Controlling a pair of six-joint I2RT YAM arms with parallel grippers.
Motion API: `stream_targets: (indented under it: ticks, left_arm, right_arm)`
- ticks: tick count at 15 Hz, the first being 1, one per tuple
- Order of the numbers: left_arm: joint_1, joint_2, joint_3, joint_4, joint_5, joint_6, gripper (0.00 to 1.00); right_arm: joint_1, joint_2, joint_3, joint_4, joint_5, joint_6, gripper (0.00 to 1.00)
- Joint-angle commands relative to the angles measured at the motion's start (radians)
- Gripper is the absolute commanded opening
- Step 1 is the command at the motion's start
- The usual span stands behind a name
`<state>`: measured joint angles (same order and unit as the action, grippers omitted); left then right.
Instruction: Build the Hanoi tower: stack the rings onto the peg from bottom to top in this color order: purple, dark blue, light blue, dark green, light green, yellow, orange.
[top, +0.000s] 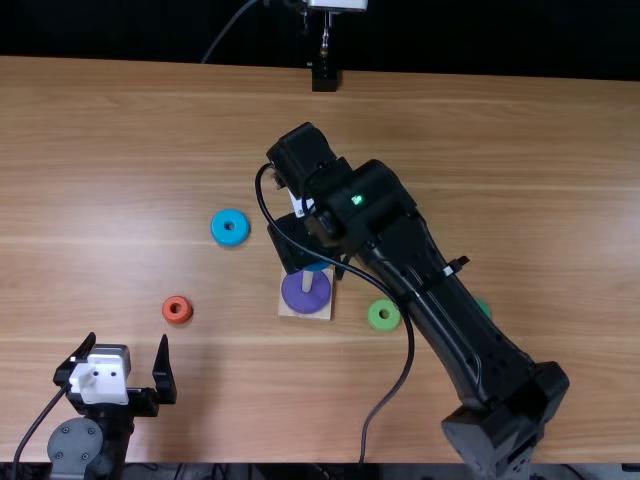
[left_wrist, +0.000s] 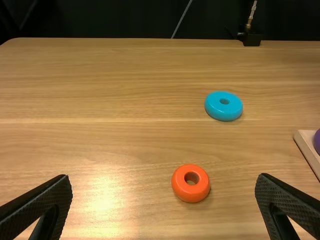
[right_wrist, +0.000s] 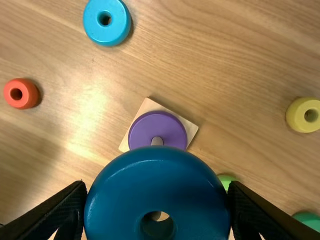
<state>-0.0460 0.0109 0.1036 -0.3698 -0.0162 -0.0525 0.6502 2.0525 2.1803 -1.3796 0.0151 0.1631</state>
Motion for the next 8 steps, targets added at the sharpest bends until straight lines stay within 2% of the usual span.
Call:
stream_targets:
  ticks: [1, 7, 8]
  left_arm:
    - [0.0, -0.011, -0.104, -0.079, -0.002, 0.01, 1.0]
    - [0.0, -0.011, -0.104, -0.079, -0.002, 0.01, 1.0]
    - [-0.002, -0.011, -0.104, -0.079, -0.002, 0.01, 1.0]
  right_arm:
    - [0.034, 0.023, 0.03, -0.002, -0.004, 0.008, 0.0]
    - [0.037, 0.023, 0.015, -0.008, -0.002, 0.008, 0.0]
    - [0.037, 0.023, 0.016, -0.004, -0.002, 0.008, 0.16]
